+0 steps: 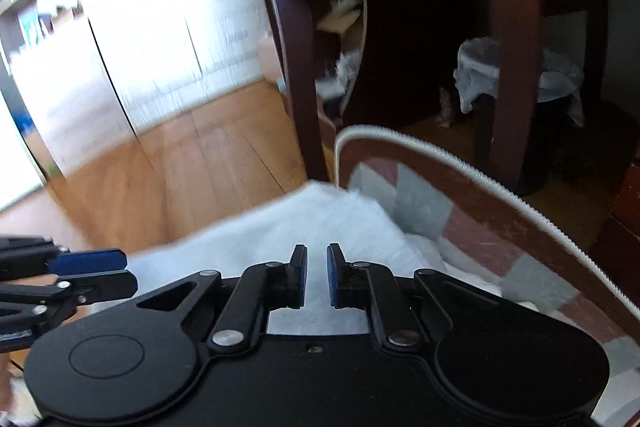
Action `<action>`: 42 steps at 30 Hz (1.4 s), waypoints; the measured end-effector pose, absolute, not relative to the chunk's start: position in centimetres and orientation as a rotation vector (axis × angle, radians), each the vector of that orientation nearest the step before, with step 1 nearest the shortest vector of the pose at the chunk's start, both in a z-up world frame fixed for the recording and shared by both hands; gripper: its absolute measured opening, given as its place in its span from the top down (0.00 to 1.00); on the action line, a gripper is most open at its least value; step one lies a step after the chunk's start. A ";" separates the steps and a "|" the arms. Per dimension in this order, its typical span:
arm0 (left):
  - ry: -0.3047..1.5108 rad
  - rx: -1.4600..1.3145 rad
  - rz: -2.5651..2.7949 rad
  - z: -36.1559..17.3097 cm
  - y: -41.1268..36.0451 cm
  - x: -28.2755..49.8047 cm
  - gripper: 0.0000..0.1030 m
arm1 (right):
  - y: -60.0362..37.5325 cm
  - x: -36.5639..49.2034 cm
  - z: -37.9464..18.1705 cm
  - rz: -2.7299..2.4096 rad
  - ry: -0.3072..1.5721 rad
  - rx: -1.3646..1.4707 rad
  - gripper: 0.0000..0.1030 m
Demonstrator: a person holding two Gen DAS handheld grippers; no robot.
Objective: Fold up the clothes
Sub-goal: 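Lower the sweatshirt onto the folded clothes stack and open both grippers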
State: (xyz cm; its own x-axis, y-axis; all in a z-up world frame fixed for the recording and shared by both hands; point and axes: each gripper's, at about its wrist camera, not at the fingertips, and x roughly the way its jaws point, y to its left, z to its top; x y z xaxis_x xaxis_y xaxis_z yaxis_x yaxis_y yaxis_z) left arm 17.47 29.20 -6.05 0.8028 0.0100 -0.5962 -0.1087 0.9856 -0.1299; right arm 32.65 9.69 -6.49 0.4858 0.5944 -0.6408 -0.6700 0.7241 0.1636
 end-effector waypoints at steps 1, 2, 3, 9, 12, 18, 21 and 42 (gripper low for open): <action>0.659 -0.161 0.079 -6.5 29.2 17.8 0.75 | 9.9 33.0 -7.0 0.743 0.749 -0.132 1.00; 0.679 -0.161 0.094 -7.0 29.3 18.0 0.75 | 9.6 33.6 -7.3 0.738 0.762 -0.126 1.00; 0.690 -0.166 0.106 -7.4 29.6 18.1 0.75 | 9.4 34.1 -7.7 0.732 0.775 -0.120 1.00; 0.671 -0.225 0.105 -8.5 31.4 17.5 0.76 | 9.2 34.4 -8.1 0.706 0.770 -0.158 1.00; 0.672 -0.196 0.109 -8.7 31.2 17.4 0.76 | 10.0 34.6 -8.3 0.681 0.767 -0.178 1.00; 0.696 -0.106 0.193 -9.0 31.1 16.5 0.75 | 9.4 33.6 -6.7 0.622 0.717 -0.176 1.00; 0.726 0.008 0.351 -8.9 31.7 16.3 0.67 | 8.3 32.9 -5.7 0.579 0.718 -0.126 0.96; 0.667 -0.286 0.135 -9.8 29.4 8.0 0.57 | 2.8 27.9 -9.2 0.729 0.551 -0.167 0.27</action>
